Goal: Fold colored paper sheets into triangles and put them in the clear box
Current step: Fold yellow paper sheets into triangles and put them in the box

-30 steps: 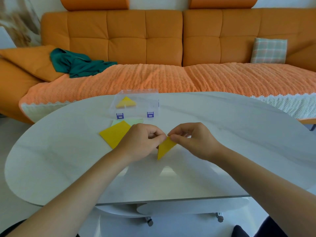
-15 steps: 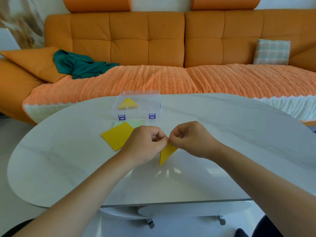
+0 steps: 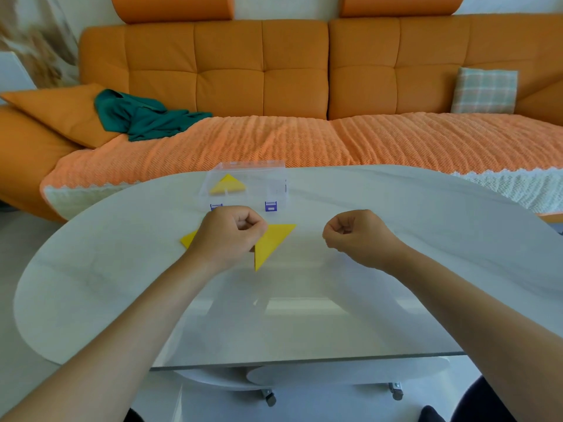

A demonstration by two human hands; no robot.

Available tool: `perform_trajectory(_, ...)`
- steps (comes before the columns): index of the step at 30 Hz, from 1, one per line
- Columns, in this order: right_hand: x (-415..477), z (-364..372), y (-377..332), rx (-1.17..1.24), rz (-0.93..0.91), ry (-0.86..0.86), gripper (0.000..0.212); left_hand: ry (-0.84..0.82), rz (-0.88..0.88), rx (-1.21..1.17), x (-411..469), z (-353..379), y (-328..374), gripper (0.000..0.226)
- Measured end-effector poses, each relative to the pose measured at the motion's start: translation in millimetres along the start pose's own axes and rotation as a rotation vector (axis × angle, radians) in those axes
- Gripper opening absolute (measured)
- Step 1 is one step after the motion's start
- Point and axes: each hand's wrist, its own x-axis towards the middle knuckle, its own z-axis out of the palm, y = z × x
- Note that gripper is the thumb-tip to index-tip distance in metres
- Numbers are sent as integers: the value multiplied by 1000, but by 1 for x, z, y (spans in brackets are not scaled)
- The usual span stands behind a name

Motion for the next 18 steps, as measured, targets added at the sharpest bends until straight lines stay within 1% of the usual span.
perform_trajectory(3,-1,2,-3,105,-68,42,11,-55,-13,-67,-4,3,2,21)
perform_trajectory(5,-5,8,-10,124,-132,8,5,-96,0,-70,-8,10,5,20)
perform_trajectory(7,-7,16,-14,74,-173,-26,4,-117,12,-88,-10,16,7,18)
perform_trajectory(9,-8,20,-15,24,-179,-31,10,-127,27,-73,-10,19,8,19)
perform_trajectory(13,-10,20,-17,-28,-193,-64,16,-156,111,40,-13,22,10,18)
perform_trajectory(15,-12,21,-19,-49,-205,-71,16,-152,153,98,-15,23,11,22)
perform_trajectory(18,-14,22,-20,-65,-210,-79,12,-182,142,111,-16,22,14,26)
